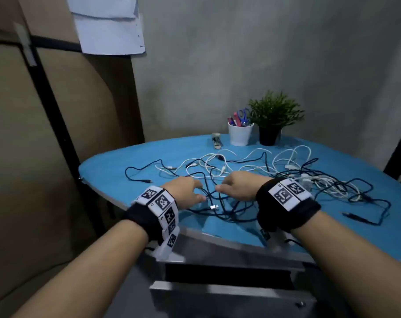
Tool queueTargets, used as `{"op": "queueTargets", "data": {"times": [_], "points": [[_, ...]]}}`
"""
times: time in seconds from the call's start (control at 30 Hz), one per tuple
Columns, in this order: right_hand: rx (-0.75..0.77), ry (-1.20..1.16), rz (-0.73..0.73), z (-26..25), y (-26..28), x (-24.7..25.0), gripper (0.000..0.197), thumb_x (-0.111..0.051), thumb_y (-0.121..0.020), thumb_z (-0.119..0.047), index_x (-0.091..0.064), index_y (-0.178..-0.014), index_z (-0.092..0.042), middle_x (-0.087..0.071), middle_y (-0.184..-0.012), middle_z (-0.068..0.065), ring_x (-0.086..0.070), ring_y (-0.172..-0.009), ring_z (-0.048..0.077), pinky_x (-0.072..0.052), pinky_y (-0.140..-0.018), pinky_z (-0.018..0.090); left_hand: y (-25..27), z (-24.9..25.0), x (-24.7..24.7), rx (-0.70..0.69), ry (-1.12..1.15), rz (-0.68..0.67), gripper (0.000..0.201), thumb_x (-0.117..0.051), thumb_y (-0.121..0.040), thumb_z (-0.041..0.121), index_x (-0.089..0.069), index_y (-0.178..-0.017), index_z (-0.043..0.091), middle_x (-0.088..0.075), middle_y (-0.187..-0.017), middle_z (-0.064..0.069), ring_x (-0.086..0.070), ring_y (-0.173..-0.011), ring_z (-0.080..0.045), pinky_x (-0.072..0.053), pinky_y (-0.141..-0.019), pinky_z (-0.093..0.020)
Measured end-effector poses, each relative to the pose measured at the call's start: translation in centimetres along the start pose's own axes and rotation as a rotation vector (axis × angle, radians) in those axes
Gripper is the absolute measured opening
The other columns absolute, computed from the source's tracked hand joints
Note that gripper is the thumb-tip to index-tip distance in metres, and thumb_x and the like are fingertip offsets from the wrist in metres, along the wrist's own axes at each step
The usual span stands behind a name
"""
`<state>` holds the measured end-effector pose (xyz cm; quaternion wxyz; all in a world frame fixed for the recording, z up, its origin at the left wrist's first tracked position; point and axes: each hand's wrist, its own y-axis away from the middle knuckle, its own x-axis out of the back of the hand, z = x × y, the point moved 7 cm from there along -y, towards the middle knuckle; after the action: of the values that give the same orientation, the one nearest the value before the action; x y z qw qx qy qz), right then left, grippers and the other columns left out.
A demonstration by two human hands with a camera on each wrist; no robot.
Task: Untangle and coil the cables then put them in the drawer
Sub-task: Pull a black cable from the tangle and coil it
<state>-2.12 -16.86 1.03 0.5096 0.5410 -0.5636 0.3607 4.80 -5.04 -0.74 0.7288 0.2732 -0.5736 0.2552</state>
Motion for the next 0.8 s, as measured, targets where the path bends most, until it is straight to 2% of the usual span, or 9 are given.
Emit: {"op": "queueTargets", "data": {"times": [0.1,0.17,0.27,0.43,0.5,0.57,0.67,0.73,0.8], "points": [[0.005,0.033,-0.018,-0.9,1.8,-2.1,0.042,-0.055,-0.087,-0.050,-0.064,-0.089,-0.009,-0.064,-0.091,0.010,-0.055,-0.083,0.024,-0.042,-0.071,0.029,2.2,0.1,-2.0,0.005,-0.107,0.007,0.043,-0.050,-0.091,0.045,-0.051,-0.131,0.026,-0.031,-0.151,-0.004,-0.024,-0.139,-0.026,-0.028,-0.110,-0.048],[-0.006,0.051,-0.014,-1.4,2.6,-3.1,0.032,-0.062,-0.085,-0.039,-0.066,-0.091,-0.008,-0.066,-0.091,0.011,-0.056,-0.082,0.024,-0.041,-0.069,0.028,3.5,0.3,-3.3,0.016,-0.167,-0.007,0.040,-0.049,-0.092,0.042,-0.053,-0.130,0.028,-0.019,-0.156,-0.001,-0.005,-0.145,-0.026,-0.014,-0.114,-0.053],[-0.025,0.021,0.042,-1.4,3.0,-2.9,0.017,-0.059,-0.087,-0.020,-0.068,-0.088,-0.006,-0.064,-0.089,0.013,-0.057,-0.082,0.026,-0.040,-0.066,0.027,4.2,-0.2,-3.5,0.017,-0.177,0.048,0.032,-0.049,-0.094,0.033,-0.058,-0.124,0.026,-0.021,-0.155,0.001,0.002,-0.146,-0.025,-0.003,-0.114,-0.055],[-0.089,-0.093,0.225,0.6,2.9,-0.8,0.015,-0.056,-0.090,-0.019,-0.066,-0.095,-0.010,-0.066,-0.096,0.012,-0.060,-0.088,0.027,-0.041,-0.068,0.027,4.0,-1.6,-2.7,-0.010,-0.041,0.262,0.020,-0.050,-0.094,0.028,-0.065,-0.108,0.025,-0.052,-0.132,0.005,-0.023,-0.140,-0.021,-0.009,-0.114,-0.052],[-0.126,-0.186,0.314,1.6,2.8,-0.3,0.015,-0.057,-0.089,-0.020,-0.060,-0.103,-0.016,-0.065,-0.095,0.008,-0.060,-0.086,0.026,-0.043,-0.069,0.029,4.4,-2.1,-1.3,-0.023,0.160,0.455,0.016,-0.055,-0.091,0.028,-0.069,-0.100,0.028,-0.064,-0.106,0.008,-0.046,-0.122,-0.018,-0.026,-0.108,-0.047],[-0.140,-0.291,0.402,2.4,2.8,-0.1,0.011,-0.059,-0.087,-0.019,-0.054,-0.098,-0.020,-0.063,-0.088,0.006,-0.059,-0.079,0.025,-0.047,-0.067,0.034,5.0,-3.0,-0.1,-0.017,0.389,0.641,0.012,-0.061,-0.087,0.029,-0.072,-0.093,0.030,-0.064,-0.088,0.017,-0.056,-0.102,-0.012,-0.039,-0.097,-0.041],[-0.094,-0.405,0.503,2.3,3.5,0.1,0.006,-0.057,-0.088,-0.019,-0.056,-0.085,-0.024,-0.062,-0.078,0.001,-0.058,-0.072,0.022,-0.047,-0.065,0.031,5.5,-3.6,1.0,-0.004,0.684,0.775,0.010,-0.066,-0.085,0.025,-0.074,-0.090,0.028,-0.064,-0.079,0.025,-0.059,-0.088,0.003,-0.046,-0.084,-0.018],[-0.012,-0.477,0.462,1.1,4.2,0.0,0.009,-0.054,-0.092,-0.024,-0.063,-0.091,-0.023,-0.064,-0.083,-0.003,-0.057,-0.077,0.015,-0.042,-0.069,0.027,5.7,-3.3,1.4,0.009,0.816,0.802,0.010,-0.065,-0.086,0.019,-0.074,-0.088,0.023,-0.064,-0.077,0.023,-0.059,-0.077,0.009,-0.041,-0.070,-0.002],[0.044,-0.486,0.345,0.0,4.9,-0.6,0.019,-0.052,-0.093,-0.030,-0.067,-0.102,-0.022,-0.065,-0.093,-0.007,-0.058,-0.088,0.010,-0.041,-0.077,0.023,5.9,-3.1,1.6,0.008,0.930,0.825,0.011,-0.065,-0.086,0.016,-0.072,-0.084,0.024,-0.065,-0.077,0.018,-0.059,-0.073,0.003,-0.042,-0.066,-0.002]]}}
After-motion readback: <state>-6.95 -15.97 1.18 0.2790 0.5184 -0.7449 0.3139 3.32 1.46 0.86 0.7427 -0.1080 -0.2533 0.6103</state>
